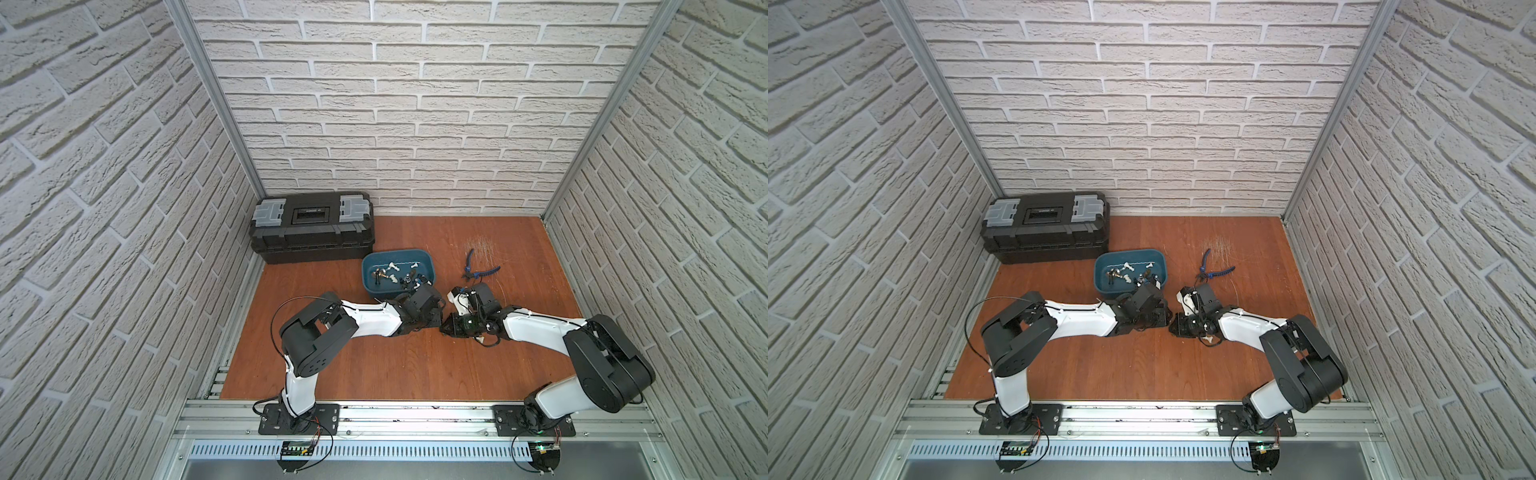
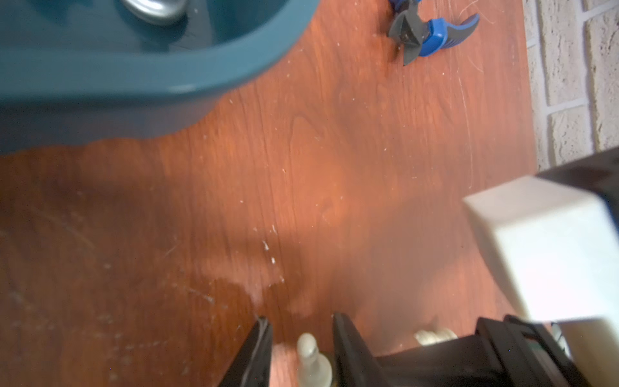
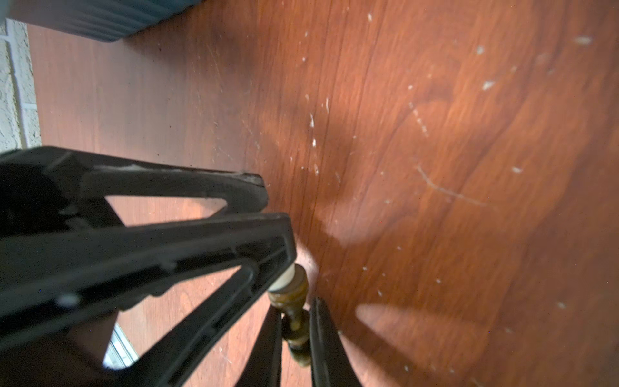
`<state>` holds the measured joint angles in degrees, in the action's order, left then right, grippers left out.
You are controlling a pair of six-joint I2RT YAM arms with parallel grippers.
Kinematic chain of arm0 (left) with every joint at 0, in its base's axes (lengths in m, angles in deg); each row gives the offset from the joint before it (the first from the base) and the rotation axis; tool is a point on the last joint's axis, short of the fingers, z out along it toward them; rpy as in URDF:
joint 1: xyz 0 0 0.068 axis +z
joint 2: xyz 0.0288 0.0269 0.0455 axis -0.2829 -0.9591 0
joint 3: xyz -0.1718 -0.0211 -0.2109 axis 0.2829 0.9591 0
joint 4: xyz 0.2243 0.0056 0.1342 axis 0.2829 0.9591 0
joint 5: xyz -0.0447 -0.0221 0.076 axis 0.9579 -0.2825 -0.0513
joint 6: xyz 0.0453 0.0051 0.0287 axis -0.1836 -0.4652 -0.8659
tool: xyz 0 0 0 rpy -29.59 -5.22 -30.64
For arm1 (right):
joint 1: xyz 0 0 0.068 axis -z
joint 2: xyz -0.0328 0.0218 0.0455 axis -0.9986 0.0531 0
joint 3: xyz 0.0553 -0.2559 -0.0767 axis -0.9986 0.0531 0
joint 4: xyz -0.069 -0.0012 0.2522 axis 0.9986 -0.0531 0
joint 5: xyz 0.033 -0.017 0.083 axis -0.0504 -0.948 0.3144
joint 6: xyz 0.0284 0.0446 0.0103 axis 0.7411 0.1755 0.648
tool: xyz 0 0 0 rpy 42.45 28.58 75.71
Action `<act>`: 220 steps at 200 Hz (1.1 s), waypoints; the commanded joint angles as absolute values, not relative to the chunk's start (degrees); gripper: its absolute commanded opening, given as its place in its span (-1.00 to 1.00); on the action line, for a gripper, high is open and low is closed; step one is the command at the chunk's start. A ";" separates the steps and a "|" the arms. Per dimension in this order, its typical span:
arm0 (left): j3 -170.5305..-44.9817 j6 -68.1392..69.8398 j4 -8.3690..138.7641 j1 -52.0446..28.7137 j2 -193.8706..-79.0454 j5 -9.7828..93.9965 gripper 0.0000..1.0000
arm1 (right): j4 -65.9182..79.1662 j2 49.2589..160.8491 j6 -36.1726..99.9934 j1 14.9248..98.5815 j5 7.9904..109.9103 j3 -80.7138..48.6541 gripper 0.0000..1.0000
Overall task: Put the chess pieces into the storage box
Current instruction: Pick up the chess piece at the center of the board, then place the chess piece in the storage box.
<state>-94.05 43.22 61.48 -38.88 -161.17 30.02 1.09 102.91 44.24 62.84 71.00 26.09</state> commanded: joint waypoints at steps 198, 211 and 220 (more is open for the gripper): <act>-98.43 29.16 74.77 -24.63 -149.09 24.67 -1.00 | -4.50 103.45 43.23 62.53 65.79 23.79 -0.64; -99.02 27.90 75.48 -22.51 -149.31 24.48 -0.99 | -4.80 103.38 43.25 62.52 65.60 23.56 -0.47; -99.72 27.14 76.49 -21.05 -149.70 24.31 -0.98 | -5.15 103.34 43.18 62.52 65.47 23.39 -0.40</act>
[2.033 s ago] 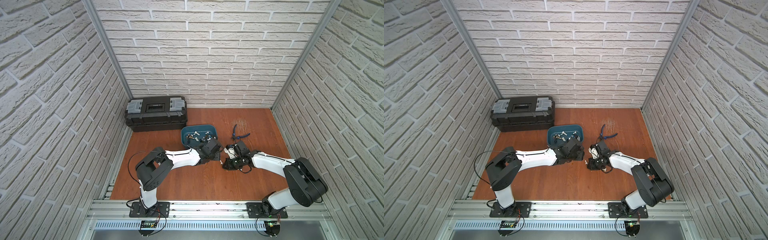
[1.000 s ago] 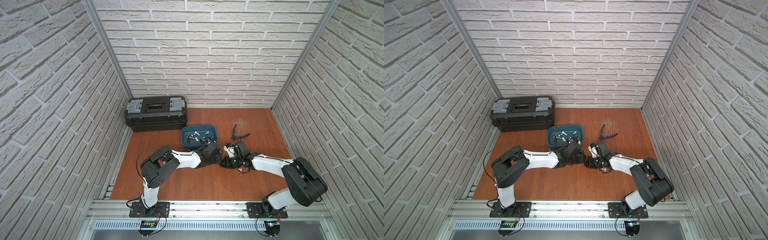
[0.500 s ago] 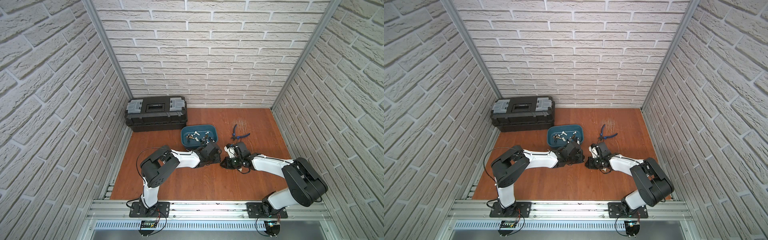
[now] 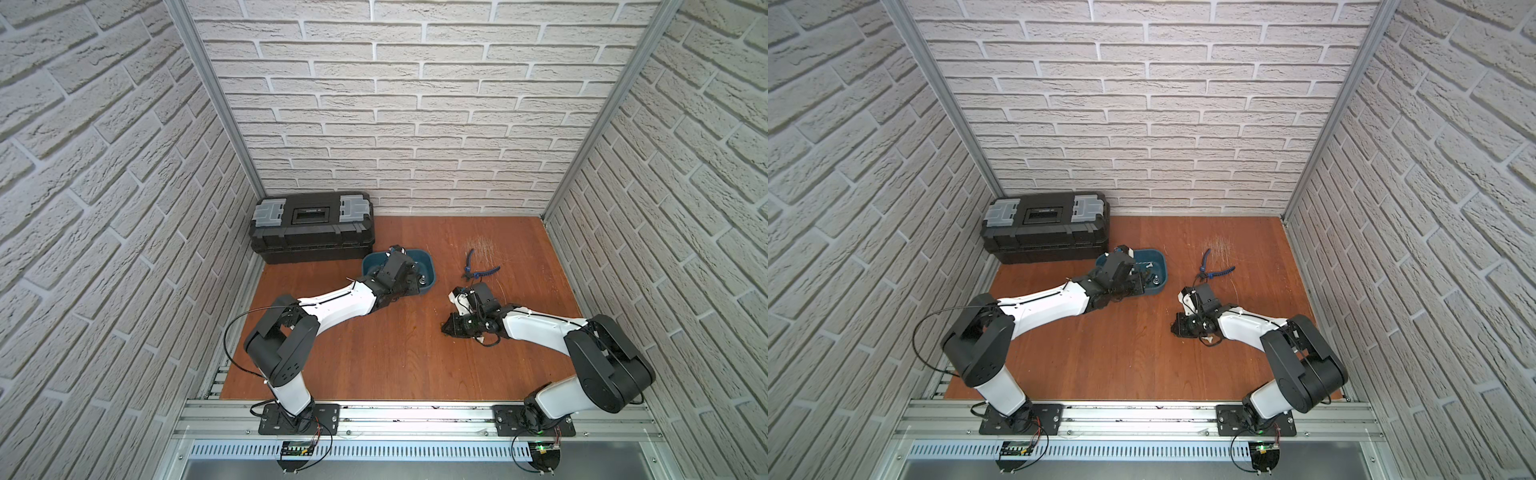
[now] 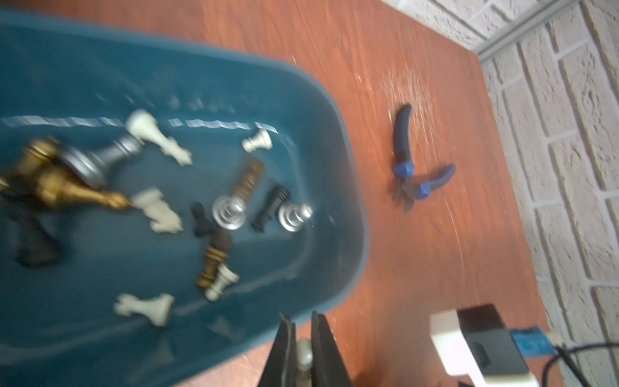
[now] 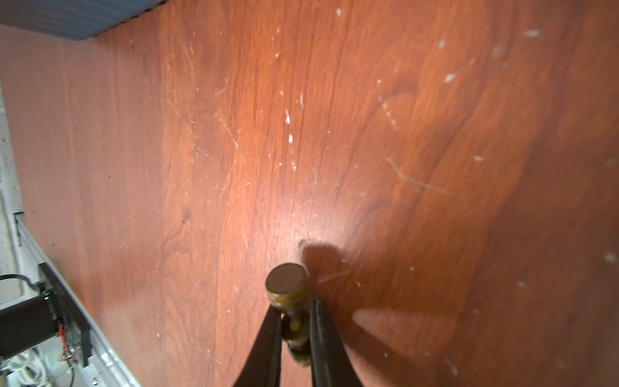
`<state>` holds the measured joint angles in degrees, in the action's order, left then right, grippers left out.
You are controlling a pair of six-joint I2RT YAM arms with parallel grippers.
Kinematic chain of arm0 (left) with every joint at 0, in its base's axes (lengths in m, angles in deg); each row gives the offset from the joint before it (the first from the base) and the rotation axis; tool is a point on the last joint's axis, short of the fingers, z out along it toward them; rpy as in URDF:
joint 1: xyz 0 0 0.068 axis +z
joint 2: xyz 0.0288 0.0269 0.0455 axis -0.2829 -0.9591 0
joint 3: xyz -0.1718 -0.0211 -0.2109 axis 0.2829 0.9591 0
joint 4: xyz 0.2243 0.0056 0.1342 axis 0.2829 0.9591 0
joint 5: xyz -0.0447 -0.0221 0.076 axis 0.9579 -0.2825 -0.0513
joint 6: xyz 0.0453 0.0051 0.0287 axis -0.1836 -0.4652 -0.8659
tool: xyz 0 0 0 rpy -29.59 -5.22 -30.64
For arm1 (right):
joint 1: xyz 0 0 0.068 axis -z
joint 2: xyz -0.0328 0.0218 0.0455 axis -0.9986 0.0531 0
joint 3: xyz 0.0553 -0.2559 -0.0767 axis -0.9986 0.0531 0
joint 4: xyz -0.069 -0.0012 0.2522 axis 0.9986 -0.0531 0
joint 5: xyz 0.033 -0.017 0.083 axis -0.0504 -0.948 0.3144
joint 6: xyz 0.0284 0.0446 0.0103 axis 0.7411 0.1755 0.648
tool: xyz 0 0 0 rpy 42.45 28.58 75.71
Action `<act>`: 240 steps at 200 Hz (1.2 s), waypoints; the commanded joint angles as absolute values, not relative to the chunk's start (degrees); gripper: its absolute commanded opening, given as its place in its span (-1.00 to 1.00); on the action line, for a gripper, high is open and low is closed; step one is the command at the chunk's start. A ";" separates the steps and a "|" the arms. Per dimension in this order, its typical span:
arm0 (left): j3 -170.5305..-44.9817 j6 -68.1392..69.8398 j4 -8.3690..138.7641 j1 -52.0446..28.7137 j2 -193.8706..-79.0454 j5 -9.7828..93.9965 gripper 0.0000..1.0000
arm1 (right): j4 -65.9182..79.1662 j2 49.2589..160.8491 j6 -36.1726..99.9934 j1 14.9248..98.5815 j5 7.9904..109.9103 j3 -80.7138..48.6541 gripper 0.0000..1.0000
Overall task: Put the chess pieces into the storage box
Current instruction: Place the chess piece in the storage box.
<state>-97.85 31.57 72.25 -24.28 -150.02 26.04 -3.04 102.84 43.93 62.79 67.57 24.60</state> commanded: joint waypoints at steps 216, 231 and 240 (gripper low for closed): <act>-95.05 22.67 85.09 -18.96 -137.88 19.73 -0.14 | -24.67 104.07 33.03 51.45 49.64 11.38 -0.30; -91.25 23.82 85.61 -19.22 -133.34 18.86 -0.14 | -24.17 105.74 32.57 50.30 48.53 10.44 -0.30; -89.31 24.46 86.12 -19.17 -130.76 18.32 -0.14 | -23.95 106.79 32.29 49.68 47.62 9.94 -0.30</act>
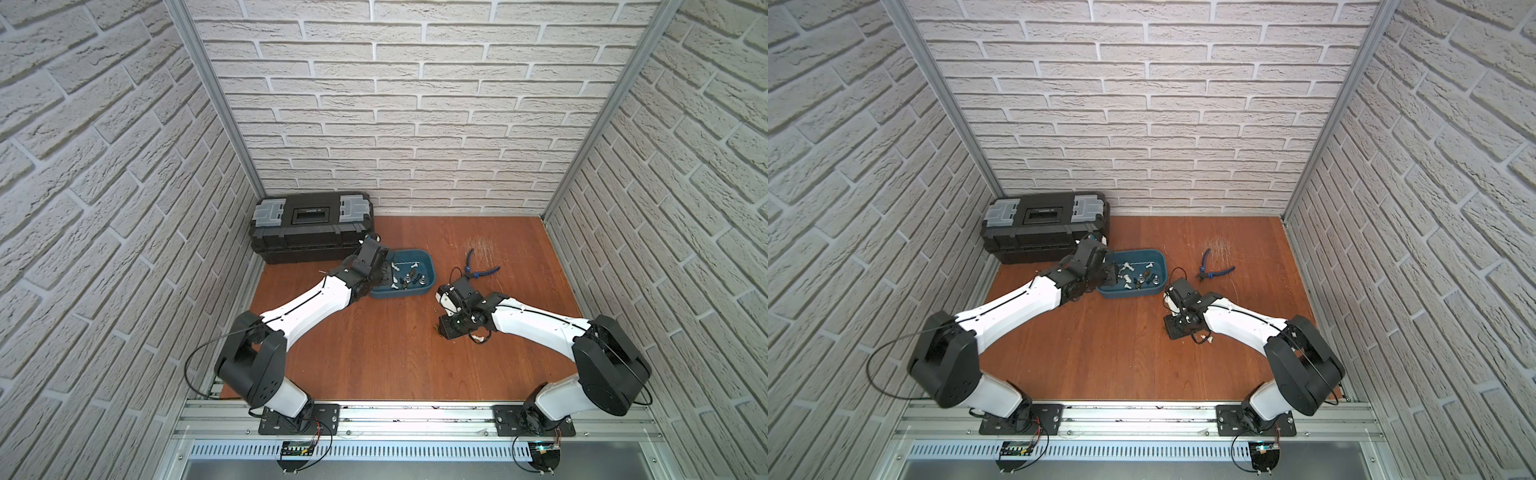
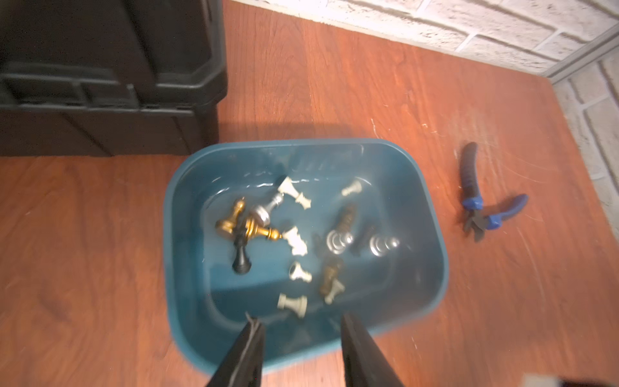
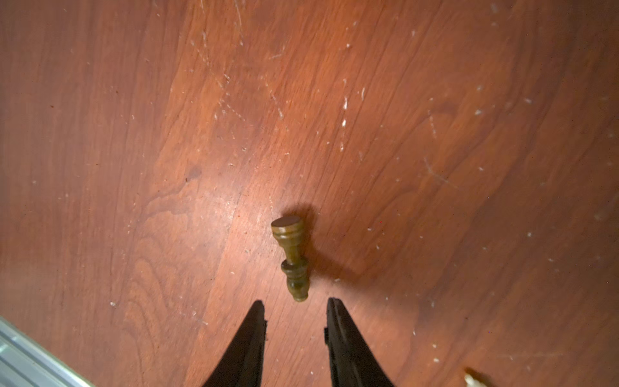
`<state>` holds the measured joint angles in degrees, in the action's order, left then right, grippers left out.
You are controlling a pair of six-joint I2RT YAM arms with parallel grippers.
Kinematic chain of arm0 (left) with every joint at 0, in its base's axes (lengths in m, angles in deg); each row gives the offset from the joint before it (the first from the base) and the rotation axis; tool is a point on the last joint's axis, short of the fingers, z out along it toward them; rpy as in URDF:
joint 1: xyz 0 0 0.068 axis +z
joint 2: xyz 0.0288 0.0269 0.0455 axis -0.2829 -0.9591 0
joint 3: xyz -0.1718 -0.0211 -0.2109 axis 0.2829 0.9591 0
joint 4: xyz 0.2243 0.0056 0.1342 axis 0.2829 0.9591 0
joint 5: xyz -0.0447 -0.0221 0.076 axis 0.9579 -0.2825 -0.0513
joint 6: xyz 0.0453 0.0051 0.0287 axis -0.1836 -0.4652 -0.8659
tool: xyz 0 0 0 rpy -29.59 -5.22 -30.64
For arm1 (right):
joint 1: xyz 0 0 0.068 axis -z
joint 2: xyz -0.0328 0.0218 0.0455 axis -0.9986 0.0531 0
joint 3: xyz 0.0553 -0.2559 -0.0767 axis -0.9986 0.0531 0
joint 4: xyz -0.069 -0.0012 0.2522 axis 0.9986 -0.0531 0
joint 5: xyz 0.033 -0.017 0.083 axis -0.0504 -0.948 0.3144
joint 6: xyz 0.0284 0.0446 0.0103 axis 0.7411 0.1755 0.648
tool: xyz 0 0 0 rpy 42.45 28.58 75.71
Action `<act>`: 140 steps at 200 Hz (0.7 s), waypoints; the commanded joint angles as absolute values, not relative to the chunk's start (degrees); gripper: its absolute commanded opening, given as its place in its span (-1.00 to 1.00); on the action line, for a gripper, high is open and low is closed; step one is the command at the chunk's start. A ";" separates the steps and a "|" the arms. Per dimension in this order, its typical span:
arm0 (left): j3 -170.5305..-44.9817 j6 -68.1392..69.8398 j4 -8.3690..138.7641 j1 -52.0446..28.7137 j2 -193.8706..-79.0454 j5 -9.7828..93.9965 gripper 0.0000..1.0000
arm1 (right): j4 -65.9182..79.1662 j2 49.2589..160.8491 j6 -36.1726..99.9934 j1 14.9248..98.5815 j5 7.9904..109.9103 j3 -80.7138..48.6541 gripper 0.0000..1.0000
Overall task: Put the chess pieces into the storage box
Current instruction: Place the chess piece in the storage box, then pick up the chess piece at the center of the board.
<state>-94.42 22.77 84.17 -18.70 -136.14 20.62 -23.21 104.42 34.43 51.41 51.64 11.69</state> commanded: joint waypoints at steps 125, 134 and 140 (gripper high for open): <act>-78.97 27.22 99.41 -18.84 -104.71 8.85 -0.12 | -27.32 107.39 31.82 47.94 44.45 4.58 -0.83; -78.82 27.32 100.06 -18.72 -103.69 8.49 -0.12 | -28.06 105.93 32.08 47.93 45.51 3.22 -0.85; -78.63 27.40 100.37 -18.72 -103.00 8.14 -0.12 | -28.43 105.25 32.19 47.87 46.19 2.12 -0.85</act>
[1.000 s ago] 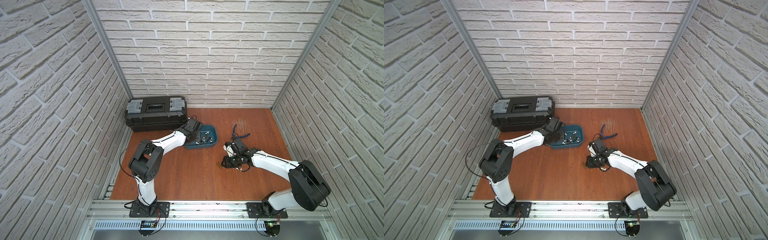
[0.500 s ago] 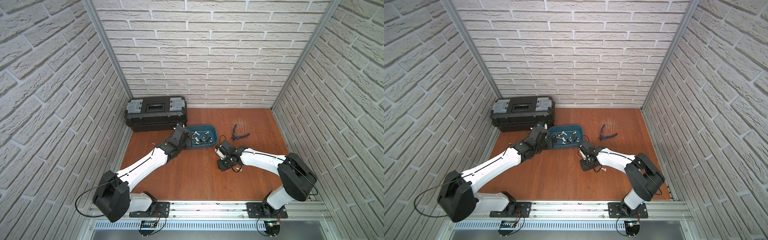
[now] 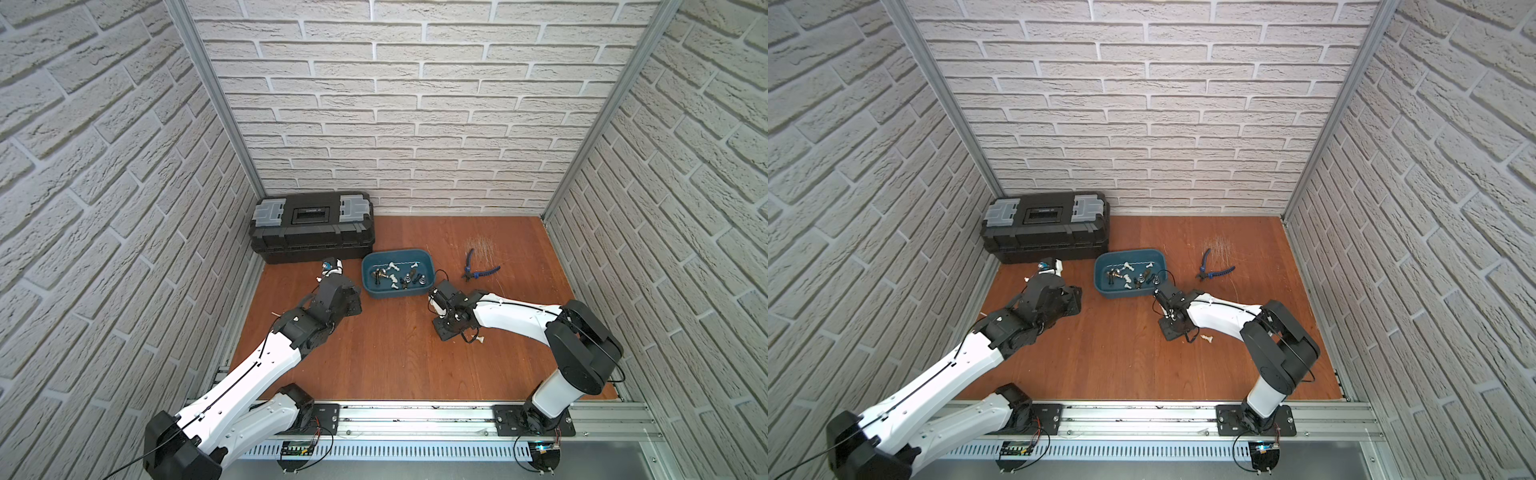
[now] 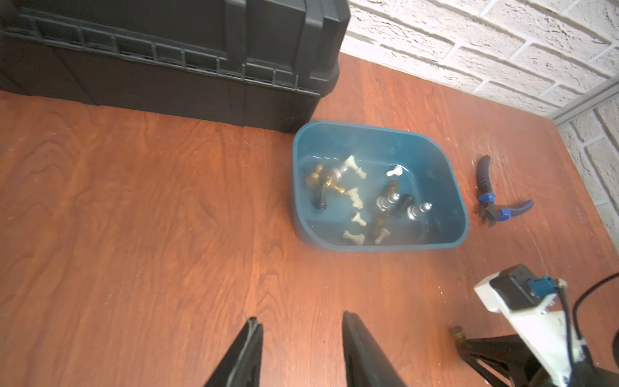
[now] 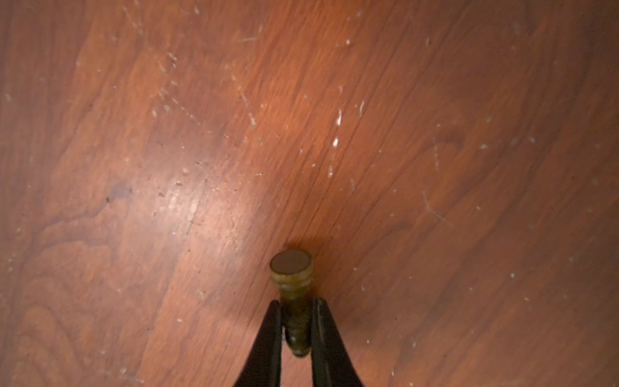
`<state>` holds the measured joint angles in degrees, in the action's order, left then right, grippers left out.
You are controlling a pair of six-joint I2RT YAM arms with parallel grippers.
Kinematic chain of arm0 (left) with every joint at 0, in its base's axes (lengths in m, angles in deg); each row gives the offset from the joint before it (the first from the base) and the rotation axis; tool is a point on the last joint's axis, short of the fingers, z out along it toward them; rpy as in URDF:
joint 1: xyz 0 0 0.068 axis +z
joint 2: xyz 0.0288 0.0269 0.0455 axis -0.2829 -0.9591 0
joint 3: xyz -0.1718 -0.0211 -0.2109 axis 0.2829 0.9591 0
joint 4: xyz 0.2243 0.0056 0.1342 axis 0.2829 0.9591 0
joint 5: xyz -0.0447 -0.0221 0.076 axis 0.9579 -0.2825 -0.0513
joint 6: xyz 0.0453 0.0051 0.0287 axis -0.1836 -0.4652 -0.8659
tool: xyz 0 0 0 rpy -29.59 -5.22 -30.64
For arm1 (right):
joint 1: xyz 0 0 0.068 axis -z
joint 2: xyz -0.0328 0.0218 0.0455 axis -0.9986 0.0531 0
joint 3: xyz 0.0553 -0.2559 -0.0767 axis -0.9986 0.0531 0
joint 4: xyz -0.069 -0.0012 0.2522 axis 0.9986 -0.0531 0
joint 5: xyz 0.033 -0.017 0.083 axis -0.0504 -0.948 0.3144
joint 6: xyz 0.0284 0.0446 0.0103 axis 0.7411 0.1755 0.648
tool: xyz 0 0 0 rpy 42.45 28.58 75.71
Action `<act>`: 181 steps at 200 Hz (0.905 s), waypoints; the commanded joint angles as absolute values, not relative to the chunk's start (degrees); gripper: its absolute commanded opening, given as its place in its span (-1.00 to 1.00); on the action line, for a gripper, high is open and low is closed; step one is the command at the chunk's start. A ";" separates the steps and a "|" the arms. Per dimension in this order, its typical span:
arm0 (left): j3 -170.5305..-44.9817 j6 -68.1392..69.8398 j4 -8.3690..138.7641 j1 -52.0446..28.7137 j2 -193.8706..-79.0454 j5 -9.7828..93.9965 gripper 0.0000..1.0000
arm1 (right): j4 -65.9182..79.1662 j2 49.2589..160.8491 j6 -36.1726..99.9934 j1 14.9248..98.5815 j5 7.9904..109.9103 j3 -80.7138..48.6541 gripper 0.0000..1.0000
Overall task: Put the chess pieces into the storage box
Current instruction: Pick up the chess piece at the center of the board, then place the chess piece in the storage box.
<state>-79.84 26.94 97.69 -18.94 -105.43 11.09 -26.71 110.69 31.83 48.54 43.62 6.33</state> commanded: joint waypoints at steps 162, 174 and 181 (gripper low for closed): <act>-76.75 29.75 104.12 -18.02 -100.14 8.23 -0.12 | -36.61 145.50 27.64 52.17 45.21 -55.27 -0.47; -76.26 29.79 103.36 -18.06 -100.37 8.27 -0.12 | -36.09 143.03 27.78 52.20 45.03 -53.44 -0.40; -76.10 29.80 102.87 -18.02 -100.74 8.39 -0.12 | -35.18 140.96 27.93 52.18 44.77 -51.24 -0.38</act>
